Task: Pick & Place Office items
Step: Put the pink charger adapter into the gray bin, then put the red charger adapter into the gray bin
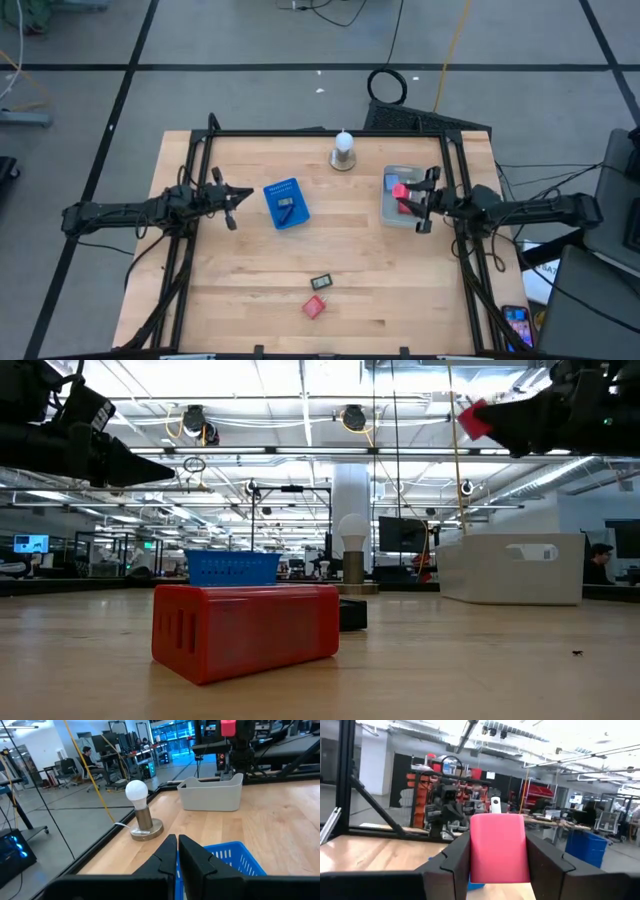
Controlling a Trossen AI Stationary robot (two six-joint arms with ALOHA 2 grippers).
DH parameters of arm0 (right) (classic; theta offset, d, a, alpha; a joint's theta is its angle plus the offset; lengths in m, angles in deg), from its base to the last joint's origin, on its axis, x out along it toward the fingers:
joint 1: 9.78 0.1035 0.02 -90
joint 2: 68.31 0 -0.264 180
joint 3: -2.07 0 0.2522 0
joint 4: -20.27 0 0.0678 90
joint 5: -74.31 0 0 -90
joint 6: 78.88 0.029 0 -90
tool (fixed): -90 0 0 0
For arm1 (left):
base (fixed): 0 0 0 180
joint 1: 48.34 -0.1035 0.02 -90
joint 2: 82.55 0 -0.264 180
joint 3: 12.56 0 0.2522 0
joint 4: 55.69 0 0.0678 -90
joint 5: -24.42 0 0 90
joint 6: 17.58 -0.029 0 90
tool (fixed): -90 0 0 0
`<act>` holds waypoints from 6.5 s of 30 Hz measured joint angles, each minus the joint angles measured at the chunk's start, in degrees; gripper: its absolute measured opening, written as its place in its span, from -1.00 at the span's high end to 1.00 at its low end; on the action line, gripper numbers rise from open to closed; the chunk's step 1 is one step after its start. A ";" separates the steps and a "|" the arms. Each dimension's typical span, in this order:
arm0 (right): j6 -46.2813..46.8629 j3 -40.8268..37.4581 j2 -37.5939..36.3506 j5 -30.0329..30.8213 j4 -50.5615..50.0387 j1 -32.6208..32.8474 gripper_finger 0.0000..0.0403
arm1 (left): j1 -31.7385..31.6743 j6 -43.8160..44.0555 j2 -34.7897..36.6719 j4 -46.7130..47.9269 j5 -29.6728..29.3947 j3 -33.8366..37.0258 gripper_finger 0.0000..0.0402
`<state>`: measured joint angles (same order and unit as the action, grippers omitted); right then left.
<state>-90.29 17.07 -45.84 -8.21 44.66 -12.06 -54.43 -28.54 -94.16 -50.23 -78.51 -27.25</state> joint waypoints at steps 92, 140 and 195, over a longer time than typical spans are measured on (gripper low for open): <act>10.28 17.85 -9.83 -7.76 -40.51 -4.81 0.90 | 0.02 6.86 0.02 6.33 1.45 -0.04 0.89; 11.32 4.57 -17.35 -7.73 -32.39 -4.83 1.00 | 12.05 15.17 -28.11 22.00 -5.67 -30.89 0.99; 15.29 4.55 -16.40 -10.59 -37.13 -4.85 1.00 | 29.79 -0.87 -105.24 26.11 25.98 -76.65 -0.77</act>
<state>-74.99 21.62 -62.24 -18.80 7.53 -16.92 -24.64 -29.42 -199.40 -24.12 -52.53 -103.90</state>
